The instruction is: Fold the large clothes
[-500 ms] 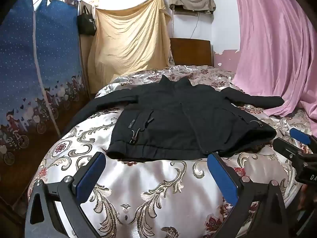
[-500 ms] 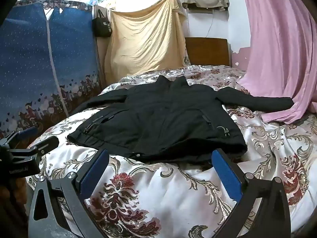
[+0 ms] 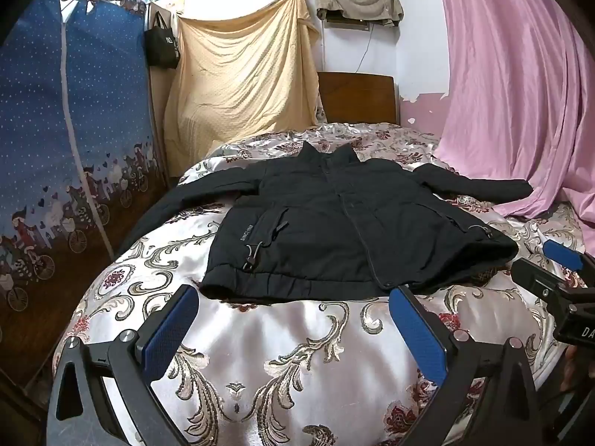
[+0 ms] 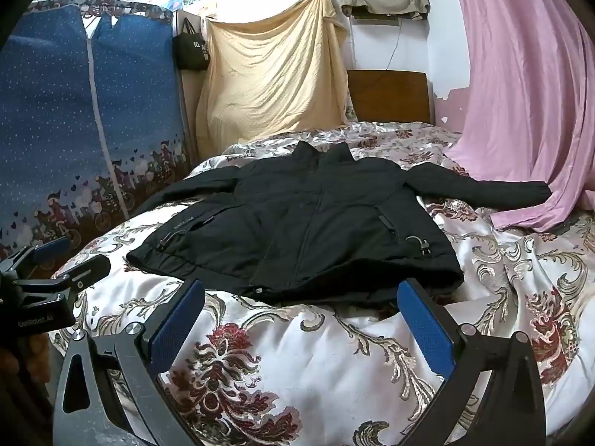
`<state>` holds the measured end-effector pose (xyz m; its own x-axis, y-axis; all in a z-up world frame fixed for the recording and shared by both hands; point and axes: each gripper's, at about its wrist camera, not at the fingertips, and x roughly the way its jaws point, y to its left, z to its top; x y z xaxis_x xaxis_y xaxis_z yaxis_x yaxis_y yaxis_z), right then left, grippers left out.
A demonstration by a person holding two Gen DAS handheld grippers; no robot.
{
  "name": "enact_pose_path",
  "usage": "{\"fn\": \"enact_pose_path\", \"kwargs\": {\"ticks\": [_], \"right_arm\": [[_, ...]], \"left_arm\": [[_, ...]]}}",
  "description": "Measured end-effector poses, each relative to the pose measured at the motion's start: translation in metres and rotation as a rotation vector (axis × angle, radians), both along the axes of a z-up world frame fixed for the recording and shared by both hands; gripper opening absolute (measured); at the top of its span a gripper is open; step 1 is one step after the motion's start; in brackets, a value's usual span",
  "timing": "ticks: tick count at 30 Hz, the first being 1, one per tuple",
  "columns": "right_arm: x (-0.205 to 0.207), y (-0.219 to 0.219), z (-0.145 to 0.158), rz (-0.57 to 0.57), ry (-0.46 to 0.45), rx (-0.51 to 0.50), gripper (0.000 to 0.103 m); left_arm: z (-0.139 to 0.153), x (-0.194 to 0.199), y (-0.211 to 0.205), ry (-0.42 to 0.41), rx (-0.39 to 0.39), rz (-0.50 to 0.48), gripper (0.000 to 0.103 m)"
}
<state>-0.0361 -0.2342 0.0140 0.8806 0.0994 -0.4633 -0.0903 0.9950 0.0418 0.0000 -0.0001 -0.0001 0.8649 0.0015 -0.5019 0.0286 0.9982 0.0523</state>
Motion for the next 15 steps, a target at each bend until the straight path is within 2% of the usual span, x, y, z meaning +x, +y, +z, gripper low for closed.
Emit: {"fn": "enact_pose_path", "kwargs": {"ticks": [15], "right_arm": [[-0.0020, -0.0021, 0.0010, 0.001, -0.001, -0.004, 0.102]], "left_arm": [[0.0001, 0.0001, -0.0001, 0.001, 0.002, -0.001, 0.103]]}}
